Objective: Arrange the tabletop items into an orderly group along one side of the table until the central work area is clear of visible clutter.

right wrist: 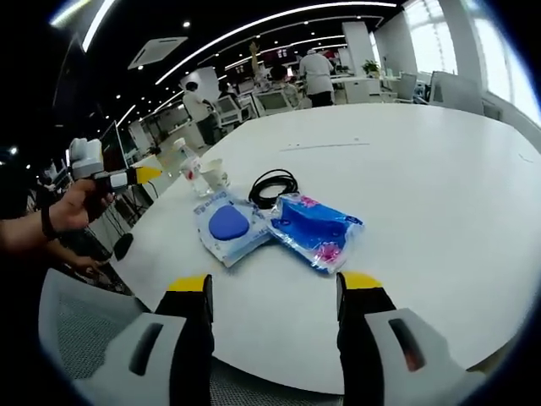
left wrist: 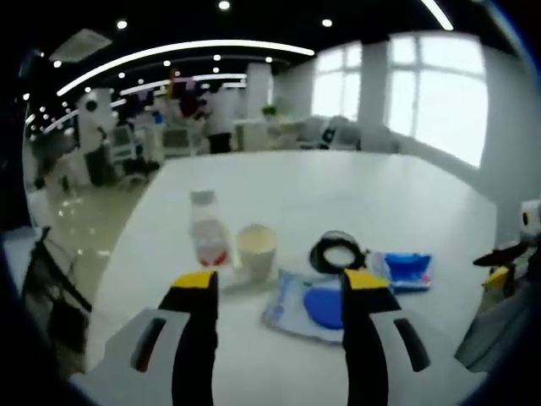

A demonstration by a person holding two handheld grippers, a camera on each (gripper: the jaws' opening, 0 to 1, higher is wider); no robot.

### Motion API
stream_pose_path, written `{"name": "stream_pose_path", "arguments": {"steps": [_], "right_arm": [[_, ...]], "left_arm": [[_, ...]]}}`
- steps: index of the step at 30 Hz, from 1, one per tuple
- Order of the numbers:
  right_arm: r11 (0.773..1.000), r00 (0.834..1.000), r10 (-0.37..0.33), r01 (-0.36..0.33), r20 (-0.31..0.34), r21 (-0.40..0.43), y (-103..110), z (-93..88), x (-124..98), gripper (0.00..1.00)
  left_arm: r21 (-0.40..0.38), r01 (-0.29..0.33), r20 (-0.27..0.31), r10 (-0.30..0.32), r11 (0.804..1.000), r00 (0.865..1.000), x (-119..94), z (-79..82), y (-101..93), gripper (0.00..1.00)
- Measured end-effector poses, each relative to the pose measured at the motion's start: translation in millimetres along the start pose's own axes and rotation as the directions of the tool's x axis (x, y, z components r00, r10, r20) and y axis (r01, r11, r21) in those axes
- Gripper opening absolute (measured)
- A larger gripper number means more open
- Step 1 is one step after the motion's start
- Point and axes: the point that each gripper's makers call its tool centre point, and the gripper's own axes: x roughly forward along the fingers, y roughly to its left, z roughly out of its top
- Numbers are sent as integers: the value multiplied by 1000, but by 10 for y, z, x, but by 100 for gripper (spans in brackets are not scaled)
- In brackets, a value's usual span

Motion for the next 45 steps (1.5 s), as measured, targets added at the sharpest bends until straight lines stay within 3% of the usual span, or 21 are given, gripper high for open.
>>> {"name": "stream_pose_path", "arguments": {"steps": [4, 8, 23, 34, 42, 45], "right_arm": [[1000, 1000, 15, -15, 2, -6, 33, 7, 9, 58], [998, 998, 48, -49, -49, -33, 128, -87, 52, 58], [981, 979, 186, -190, -87, -35, 468, -174, 98, 56], [992, 990, 124, -123, -62, 18, 296, -145, 75, 54], [992, 992, 120, -119, -33, 40, 278, -97, 76, 53], [995, 994, 100, -101, -52, -18, 276, -108, 90, 53]], "left_arm": [[-12, 0, -4, 0, 1000, 1000, -113, -58, -119, 55], [-13, -7, -14, 7, 1000, 1000, -189, -130, -227, 56], [-41, -91, -20, 91, 995, 996, -405, -343, -400, 57], [-57, -46, -75, 42, 997, 996, -383, -631, -508, 58], [-26, -11, -77, 9, 1000, 997, -362, -616, -606, 57], [-9, -8, -67, 8, 1000, 998, -372, -592, -621, 57]]}}
